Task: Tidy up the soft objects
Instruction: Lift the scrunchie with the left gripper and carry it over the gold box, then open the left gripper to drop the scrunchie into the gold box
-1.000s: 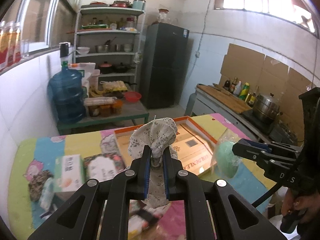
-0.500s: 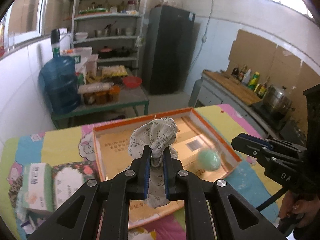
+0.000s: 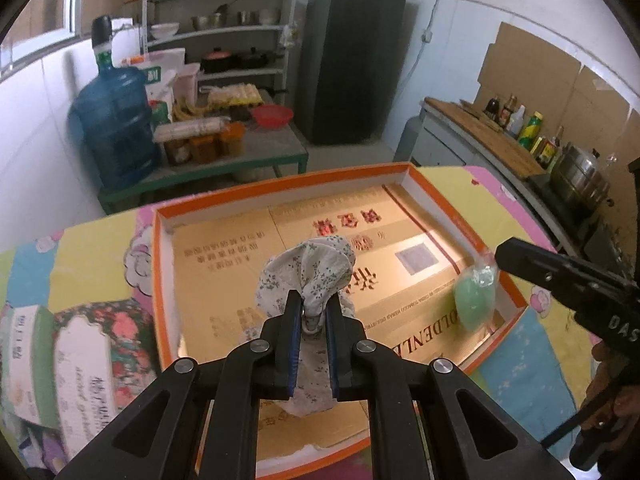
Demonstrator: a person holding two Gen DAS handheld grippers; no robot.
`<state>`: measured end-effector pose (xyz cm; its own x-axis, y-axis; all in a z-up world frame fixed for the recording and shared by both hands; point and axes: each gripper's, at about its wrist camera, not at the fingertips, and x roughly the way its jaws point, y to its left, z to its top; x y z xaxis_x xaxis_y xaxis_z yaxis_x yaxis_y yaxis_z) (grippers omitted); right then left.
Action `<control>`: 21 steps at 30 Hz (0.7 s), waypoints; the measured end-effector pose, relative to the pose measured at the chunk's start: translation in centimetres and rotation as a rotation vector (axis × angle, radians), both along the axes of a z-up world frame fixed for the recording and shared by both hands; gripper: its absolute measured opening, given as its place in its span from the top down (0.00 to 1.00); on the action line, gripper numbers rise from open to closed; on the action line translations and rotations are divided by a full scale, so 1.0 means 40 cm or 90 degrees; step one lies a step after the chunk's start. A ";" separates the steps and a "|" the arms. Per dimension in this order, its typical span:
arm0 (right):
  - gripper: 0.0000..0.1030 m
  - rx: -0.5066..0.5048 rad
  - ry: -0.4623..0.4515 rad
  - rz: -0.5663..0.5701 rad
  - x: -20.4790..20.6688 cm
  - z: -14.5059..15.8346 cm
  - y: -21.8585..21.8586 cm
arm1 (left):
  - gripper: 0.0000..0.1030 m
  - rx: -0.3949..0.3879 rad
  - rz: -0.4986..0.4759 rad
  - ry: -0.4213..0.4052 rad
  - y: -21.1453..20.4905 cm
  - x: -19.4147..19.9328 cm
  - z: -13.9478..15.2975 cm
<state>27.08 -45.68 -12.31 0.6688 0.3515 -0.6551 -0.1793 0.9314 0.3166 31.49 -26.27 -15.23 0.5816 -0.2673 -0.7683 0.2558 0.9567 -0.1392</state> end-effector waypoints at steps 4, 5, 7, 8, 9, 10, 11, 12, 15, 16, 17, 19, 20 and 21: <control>0.83 0.010 0.008 -0.015 -0.004 -0.009 -0.011 | 0.77 -0.007 -0.018 0.003 0.000 0.000 -0.018; 0.81 0.012 0.012 -0.021 -0.004 -0.013 -0.017 | 0.72 -0.009 -0.022 0.004 -0.001 0.000 -0.019; 0.67 0.014 0.023 -0.035 -0.008 -0.021 -0.024 | 0.51 -0.016 -0.029 0.012 0.000 0.001 -0.022; 0.64 0.020 0.026 -0.040 -0.012 -0.024 -0.029 | 0.47 -0.015 -0.027 0.011 0.001 -0.002 -0.022; 0.61 0.024 0.026 -0.044 -0.017 -0.026 -0.032 | 0.41 -0.014 -0.026 0.007 0.002 -0.005 -0.019; 0.60 0.025 0.025 -0.048 -0.021 -0.025 -0.034 | 0.35 -0.014 -0.024 0.002 0.003 -0.008 -0.016; 0.59 0.025 0.023 -0.051 -0.028 -0.023 -0.035 | 0.34 -0.014 -0.023 -0.001 0.005 -0.011 -0.012; 0.59 0.025 0.021 -0.054 -0.034 -0.021 -0.036 | 0.32 -0.015 -0.022 -0.003 0.007 -0.014 -0.008; 0.54 0.018 0.014 -0.064 -0.055 -0.010 -0.038 | 0.29 -0.024 -0.022 -0.007 0.012 -0.023 0.008; 0.52 0.016 0.012 -0.068 -0.061 -0.007 -0.038 | 0.29 -0.026 -0.022 -0.010 0.015 -0.026 0.015; 0.51 0.016 0.010 -0.071 -0.067 -0.004 -0.039 | 0.28 -0.029 -0.023 -0.016 0.017 -0.032 0.024; 0.51 0.016 0.007 -0.079 -0.080 0.004 -0.041 | 0.28 -0.035 -0.028 -0.029 0.024 -0.043 0.044; 0.51 0.016 0.005 -0.084 -0.088 0.008 -0.043 | 0.28 -0.039 -0.031 -0.035 0.028 -0.050 0.058; 0.51 0.017 0.003 -0.087 -0.095 0.011 -0.043 | 0.28 -0.043 -0.033 -0.042 0.033 -0.057 0.071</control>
